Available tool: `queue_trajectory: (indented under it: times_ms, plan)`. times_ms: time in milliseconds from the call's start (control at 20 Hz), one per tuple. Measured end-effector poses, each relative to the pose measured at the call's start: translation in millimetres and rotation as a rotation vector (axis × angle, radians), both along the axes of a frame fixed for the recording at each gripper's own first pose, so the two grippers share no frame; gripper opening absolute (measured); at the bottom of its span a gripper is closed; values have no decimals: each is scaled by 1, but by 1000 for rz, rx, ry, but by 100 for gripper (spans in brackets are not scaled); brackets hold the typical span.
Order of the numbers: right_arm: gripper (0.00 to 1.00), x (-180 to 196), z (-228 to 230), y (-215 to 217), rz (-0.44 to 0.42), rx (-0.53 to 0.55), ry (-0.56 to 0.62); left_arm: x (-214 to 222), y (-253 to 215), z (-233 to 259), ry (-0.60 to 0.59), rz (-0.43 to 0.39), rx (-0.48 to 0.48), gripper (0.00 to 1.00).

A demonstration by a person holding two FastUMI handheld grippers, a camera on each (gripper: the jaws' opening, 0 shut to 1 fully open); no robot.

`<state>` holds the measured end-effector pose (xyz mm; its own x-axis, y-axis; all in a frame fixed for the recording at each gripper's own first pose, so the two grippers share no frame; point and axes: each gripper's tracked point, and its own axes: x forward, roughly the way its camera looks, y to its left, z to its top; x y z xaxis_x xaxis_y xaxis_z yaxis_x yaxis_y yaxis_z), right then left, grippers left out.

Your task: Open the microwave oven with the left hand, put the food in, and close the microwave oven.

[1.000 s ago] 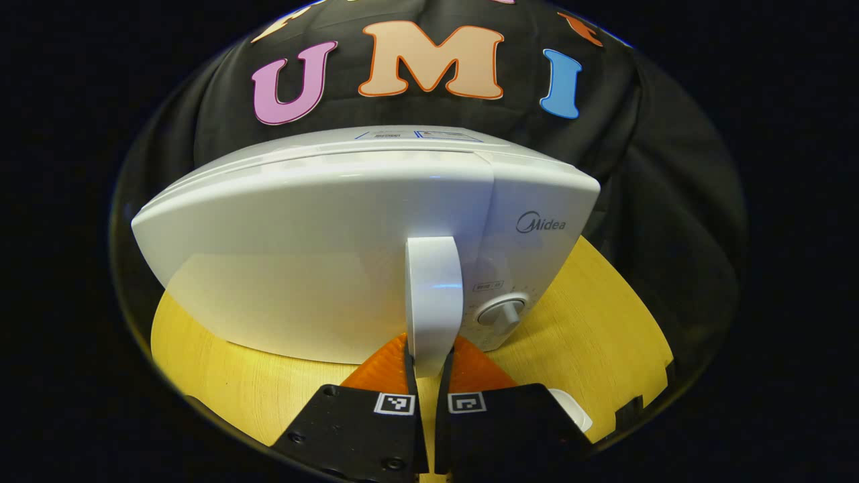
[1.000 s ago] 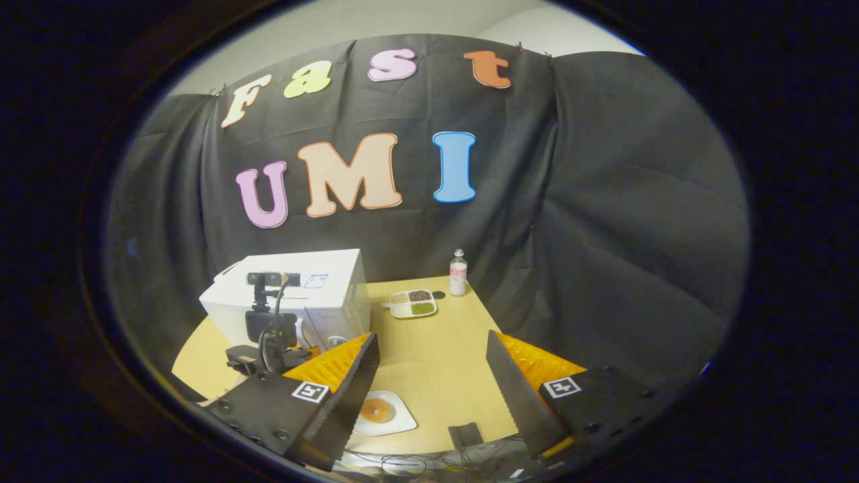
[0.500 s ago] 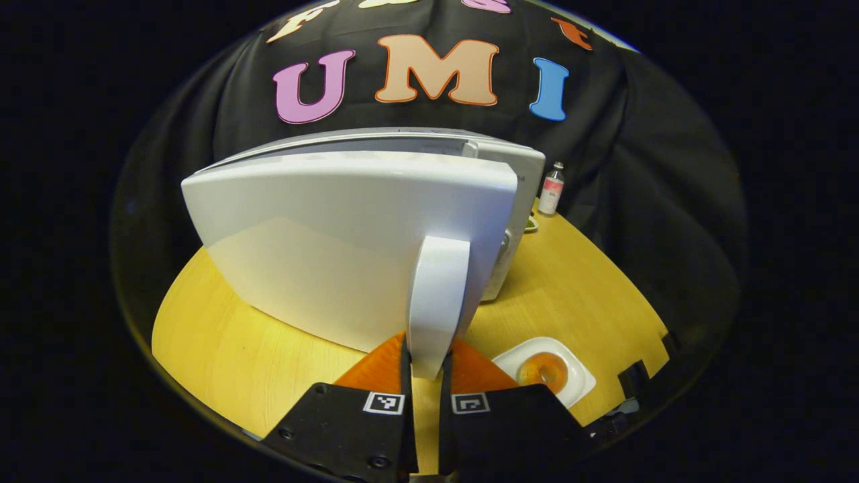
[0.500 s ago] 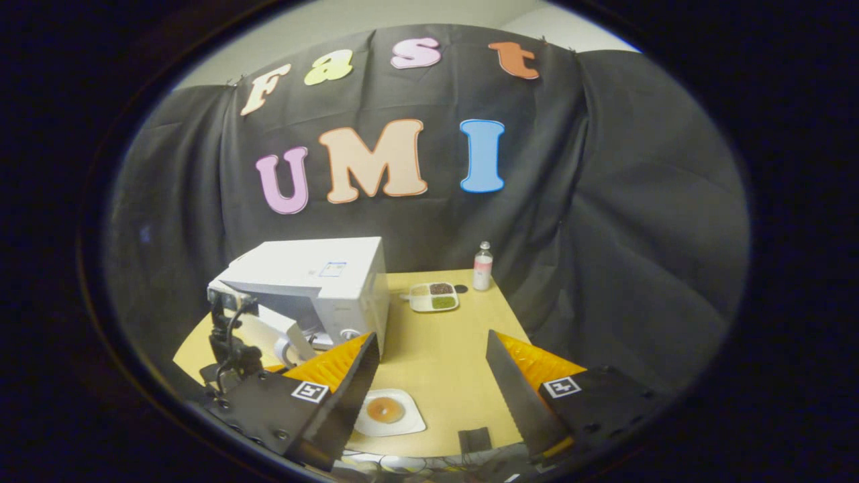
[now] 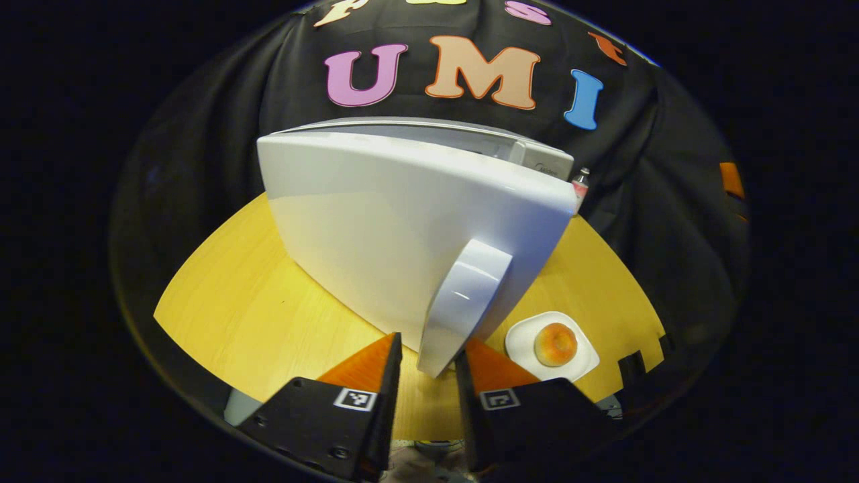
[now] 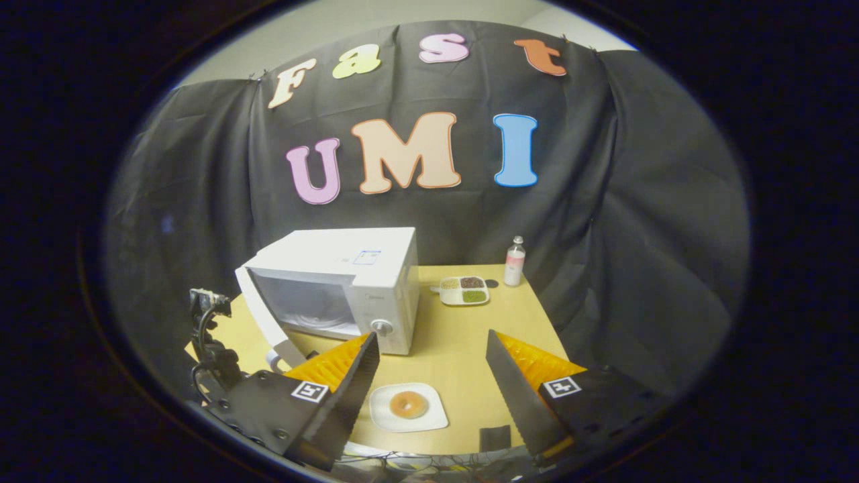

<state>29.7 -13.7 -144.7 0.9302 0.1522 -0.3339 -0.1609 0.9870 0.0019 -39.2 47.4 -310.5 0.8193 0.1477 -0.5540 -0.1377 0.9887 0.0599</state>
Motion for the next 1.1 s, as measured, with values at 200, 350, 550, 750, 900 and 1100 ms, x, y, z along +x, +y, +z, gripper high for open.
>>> queue_trajectory:
  times_ms: [200, 350, 550, 750, 900, 1100]
  plan:
    - [93, -6, -6, 8, 13, 9, 12, -24, 23, 7, -2, 41, -9, 81]
    - [92, -9, -14, 13, 15, 13, 27, -44, 41, 10, 6, 74, 7, 100]
    - [92, -10, -25, 21, 23, 9, 44, -68, 64, 16, 14, 120, 28, 100]
    - [93, -8, -51, 30, 27, 5, 95, -95, 93, 27, 9, 177, 39, 100]
    - [93, -7, -78, 40, 39, 8, 149, -116, 114, 35, -5, 238, 41, 100]
    - [93, -8, -114, 47, 63, -25, 224, -142, 142, 46, -23, 336, 46, 100]
